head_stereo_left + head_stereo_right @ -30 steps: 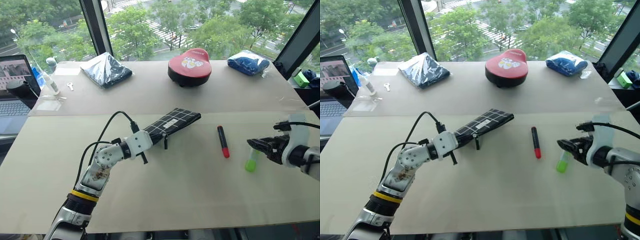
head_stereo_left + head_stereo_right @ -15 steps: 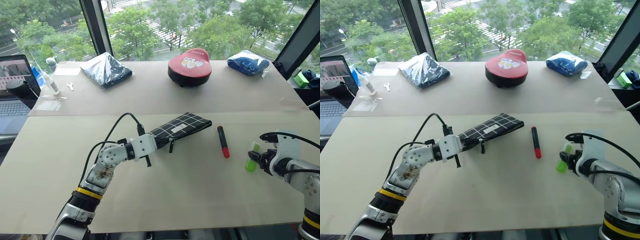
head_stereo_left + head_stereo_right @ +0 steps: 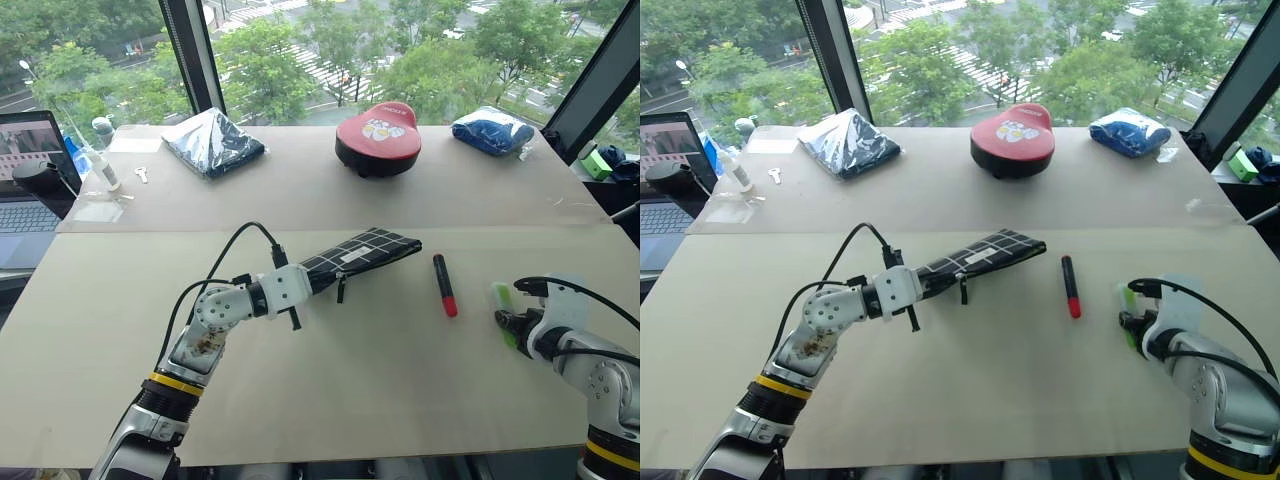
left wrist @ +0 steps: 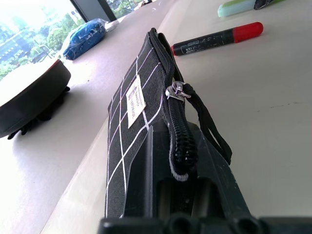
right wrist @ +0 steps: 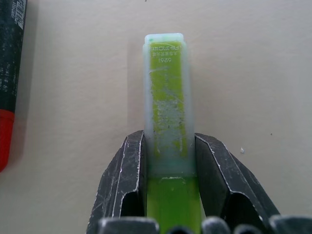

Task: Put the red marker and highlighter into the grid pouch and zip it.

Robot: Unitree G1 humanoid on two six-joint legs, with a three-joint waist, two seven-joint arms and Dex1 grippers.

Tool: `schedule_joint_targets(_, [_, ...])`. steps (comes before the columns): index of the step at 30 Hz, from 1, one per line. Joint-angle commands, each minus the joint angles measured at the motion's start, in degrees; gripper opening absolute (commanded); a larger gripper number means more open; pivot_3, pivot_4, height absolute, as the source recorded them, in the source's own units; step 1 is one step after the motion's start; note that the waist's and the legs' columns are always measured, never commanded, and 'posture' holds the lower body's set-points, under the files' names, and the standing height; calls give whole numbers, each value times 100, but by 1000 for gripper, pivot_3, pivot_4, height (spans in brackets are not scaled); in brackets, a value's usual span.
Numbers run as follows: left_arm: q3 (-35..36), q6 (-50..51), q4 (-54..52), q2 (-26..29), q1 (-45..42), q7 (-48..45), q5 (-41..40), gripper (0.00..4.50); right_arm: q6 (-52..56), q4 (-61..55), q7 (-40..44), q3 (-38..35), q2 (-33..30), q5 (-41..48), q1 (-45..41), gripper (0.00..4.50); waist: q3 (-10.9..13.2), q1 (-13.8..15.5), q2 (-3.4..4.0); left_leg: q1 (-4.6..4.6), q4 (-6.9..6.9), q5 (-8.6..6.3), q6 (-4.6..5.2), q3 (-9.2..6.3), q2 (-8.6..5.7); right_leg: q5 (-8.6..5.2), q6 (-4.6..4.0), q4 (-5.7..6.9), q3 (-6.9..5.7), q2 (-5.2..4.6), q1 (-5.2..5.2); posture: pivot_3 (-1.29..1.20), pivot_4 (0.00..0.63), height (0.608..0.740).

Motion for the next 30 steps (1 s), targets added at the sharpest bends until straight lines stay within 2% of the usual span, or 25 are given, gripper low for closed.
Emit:
schedule_joint_targets(1, [126,-28,-153,25,-52,83,-105,0,-199,477,-23,82,-41,-202,79,1024,-13,0,-22,2,0,0,0,-1,0,0,0,0,1,0,1,0,150,740])
schedule_joint_targets(4, [140,12,-151,0,-44,95,-163,0,-627,593,118,126,-149,-155,-188,1024,-27,-11,-44,10,1,-2,2,-2,0,0,-1,-1,6,0,6,0,150,740])
schedule_joint_targets(7, [139,-7,-131,8,-27,12,-248,0,-1442,548,514,585,-607,-298,-554,1024,-25,-21,-42,12,1,-4,6,2,-1,0,-1,-1,17,-2,0,0,150,740])
schedule_joint_targets(8, [137,-20,-117,11,-27,-1,-263,0,-1799,466,754,812,-849,-368,-759,1024,-16,-25,-25,11,0,-3,3,2,-2,0,-1,0,19,-2,-2,0,150,740])
schedule_joint_targets(11, [110,-74,-60,23,-48,-52,-289,0,-3237,-283,2235,2067,-2089,-830,-1178,1024,25,-75,59,2,-6,6,-9,15,-4,0,-1,4,32,-1,-22,0,150,740])
schedule_joint_targets(13, [106,-90,-30,10,-62,-58,-288,0,-3699,-382,2868,2478,-2615,-965,-1204,1024,27,-79,67,0,-18,13,-22,17,-3,-2,0,8,32,5,-32,0,150,740])
schedule_joint_targets(15, [113,-107,-3,-1,-69,-64,-287,0,-4088,-111,3083,2639,-2865,-1157,-1243,1024,24,-49,29,4,-22,24,-43,2,26,-9,-11,1,18,44,-19,0,150,740])
schedule_joint_targets(21, [106,-177,12,-4,-29,-76,-262,0,-4512,129,3790,2997,-3079,-1264,-1480,1024,30,5,25,-42,9,10,-22,-16,8,-10,-9,-6,19,25,-27,0,150,740])
schedule_joint_targets(30, [96,-283,-54,43,76,-59,-209,0,-4511,917,3861,2991,-2660,-1295,-1813,1024,31,0,24,-41,10,11,-25,-20,11,-6,-3,-7,13,21,-28,0,150,740])
